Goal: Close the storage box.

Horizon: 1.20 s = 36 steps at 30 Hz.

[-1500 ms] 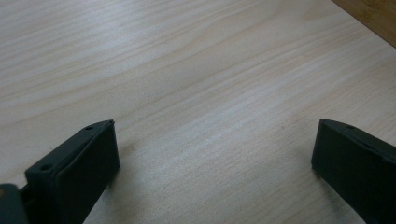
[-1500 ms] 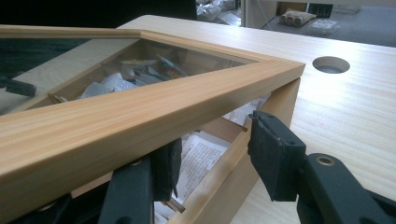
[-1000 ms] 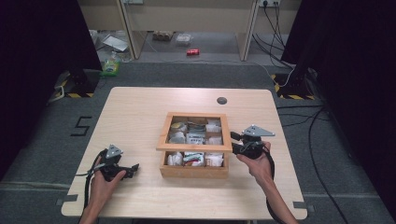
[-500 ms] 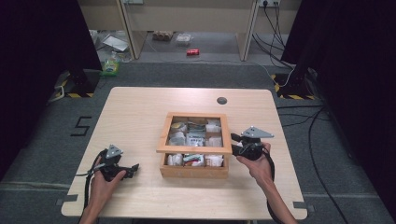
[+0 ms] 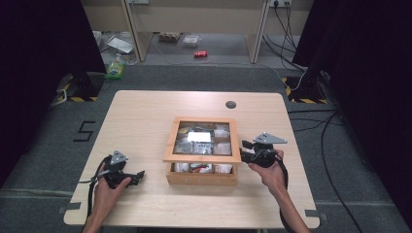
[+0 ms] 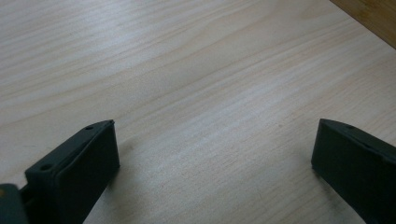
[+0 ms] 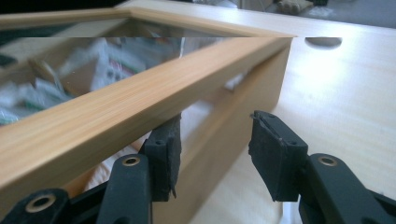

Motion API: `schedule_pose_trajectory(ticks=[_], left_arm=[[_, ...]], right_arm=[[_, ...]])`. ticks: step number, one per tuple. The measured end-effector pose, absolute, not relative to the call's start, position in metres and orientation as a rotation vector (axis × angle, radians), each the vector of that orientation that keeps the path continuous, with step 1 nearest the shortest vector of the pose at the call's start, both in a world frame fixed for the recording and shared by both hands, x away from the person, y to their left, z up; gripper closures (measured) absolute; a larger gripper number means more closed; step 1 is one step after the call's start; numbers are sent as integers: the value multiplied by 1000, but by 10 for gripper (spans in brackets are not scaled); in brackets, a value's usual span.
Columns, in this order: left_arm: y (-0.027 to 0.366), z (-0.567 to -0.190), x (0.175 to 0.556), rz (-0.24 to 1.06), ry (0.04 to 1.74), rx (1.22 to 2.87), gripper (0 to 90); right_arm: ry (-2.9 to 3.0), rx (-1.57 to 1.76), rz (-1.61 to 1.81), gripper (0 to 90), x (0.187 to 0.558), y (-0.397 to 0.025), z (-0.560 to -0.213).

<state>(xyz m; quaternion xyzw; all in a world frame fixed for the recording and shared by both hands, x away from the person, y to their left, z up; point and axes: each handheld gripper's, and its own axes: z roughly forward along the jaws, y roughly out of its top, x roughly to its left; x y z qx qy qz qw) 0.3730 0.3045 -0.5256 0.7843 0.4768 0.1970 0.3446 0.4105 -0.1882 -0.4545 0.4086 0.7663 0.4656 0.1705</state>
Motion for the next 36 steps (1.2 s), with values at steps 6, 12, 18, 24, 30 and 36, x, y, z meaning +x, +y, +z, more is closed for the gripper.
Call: schedule_pose_trajectory(ticks=[6, 12, 18, 24, 30, 36], left_arm=[[304, -526, 373, 511, 1238, 2037, 1], [304, -526, 373, 511, 1237, 2038, 1], [304, -526, 373, 510, 1237, 2038, 1], [304, -526, 373, 511, 1237, 2039, 1], [304, -526, 373, 510, 1237, 2038, 1], [304, -526, 373, 510, 1237, 2038, 1]], right_arm=[[2147, 1219, 1342, 523, 412, -205, -458], [2135, 1217, 1335, 518, 412, -208, -455], [2144, 1237, 1319, 511, 414, -210, -460], [2142, 1270, 1306, 471, 415, -211, -461], [2119, 1291, 1306, 405, 415, -213, -457], [2093, 1322, 1295, 366, 413, -217, -453]])
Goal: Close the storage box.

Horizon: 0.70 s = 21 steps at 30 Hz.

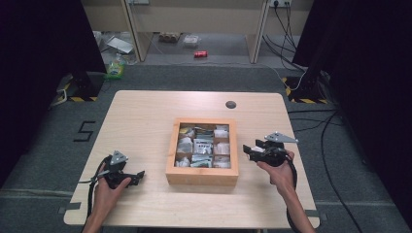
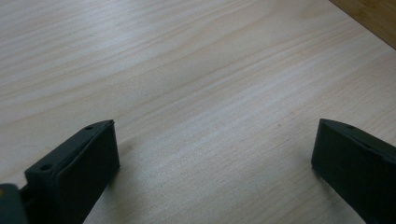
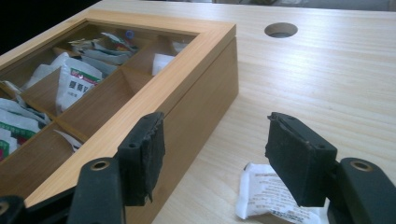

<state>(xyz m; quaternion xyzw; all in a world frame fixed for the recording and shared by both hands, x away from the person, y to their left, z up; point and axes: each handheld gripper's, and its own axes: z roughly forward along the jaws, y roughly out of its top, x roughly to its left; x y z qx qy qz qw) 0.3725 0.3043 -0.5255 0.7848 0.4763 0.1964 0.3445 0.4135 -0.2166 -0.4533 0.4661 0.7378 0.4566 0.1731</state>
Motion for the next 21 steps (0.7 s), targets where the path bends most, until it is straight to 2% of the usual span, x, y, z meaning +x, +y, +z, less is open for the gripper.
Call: schedule_pose_trajectory(ticks=[21], left_arm=[[304, -526, 373, 510, 1237, 2039, 1]], right_arm=[[2108, 1370, 1198, 329, 394, -234, -467]])
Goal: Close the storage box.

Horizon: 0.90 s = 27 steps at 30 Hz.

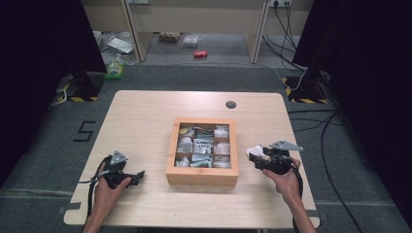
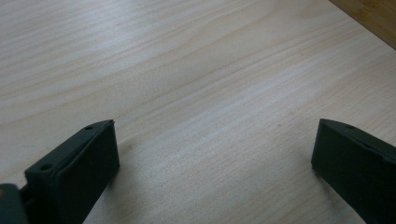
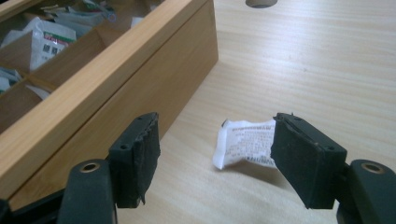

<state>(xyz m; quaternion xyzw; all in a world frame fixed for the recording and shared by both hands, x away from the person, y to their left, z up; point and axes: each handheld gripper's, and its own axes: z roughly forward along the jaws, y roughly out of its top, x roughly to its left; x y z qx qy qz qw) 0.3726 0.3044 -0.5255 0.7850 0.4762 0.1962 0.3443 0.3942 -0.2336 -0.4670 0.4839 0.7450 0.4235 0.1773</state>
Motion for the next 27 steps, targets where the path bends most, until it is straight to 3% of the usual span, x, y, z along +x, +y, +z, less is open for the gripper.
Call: schedule_pose_trajectory(ticks=[27], left_arm=[[304, -526, 372, 511, 1237, 2039, 1]], right_arm=[[2179, 1361, 1145, 295, 378, -223, -483]])
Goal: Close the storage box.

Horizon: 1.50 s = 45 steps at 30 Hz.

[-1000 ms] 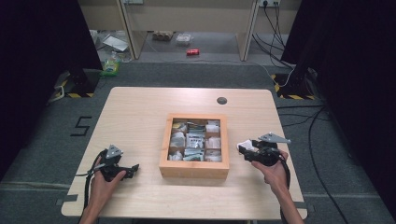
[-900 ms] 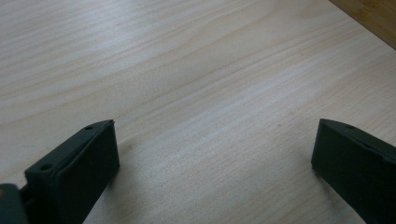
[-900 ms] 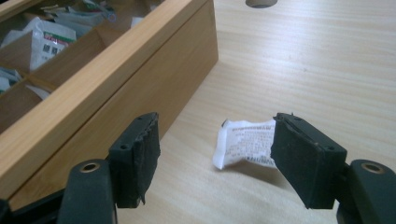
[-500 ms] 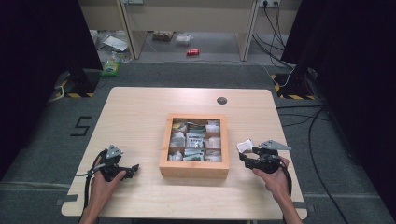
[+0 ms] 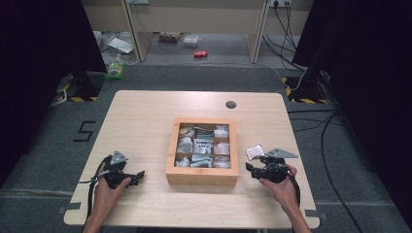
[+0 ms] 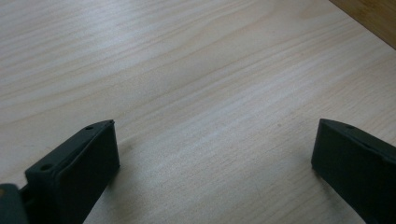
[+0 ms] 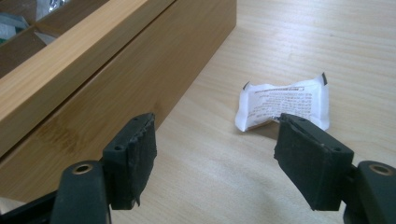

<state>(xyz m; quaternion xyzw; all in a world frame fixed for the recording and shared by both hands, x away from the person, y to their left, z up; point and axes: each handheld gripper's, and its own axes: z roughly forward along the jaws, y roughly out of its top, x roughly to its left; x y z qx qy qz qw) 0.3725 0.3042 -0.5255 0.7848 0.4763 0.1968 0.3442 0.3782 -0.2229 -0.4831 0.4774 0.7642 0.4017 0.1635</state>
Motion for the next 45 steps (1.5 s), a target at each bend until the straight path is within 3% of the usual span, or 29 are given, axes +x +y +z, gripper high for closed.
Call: schedule_pose_trajectory(ticks=[32, 45], left_arm=[[304, -525, 372, 511, 1237, 2042, 1], [304, -525, 372, 510, 1232, 2043, 1]], right_arm=[[2285, 1299, 895, 167, 334, -232, -510], [2259, 1268, 938, 127, 333, -235, -515]])
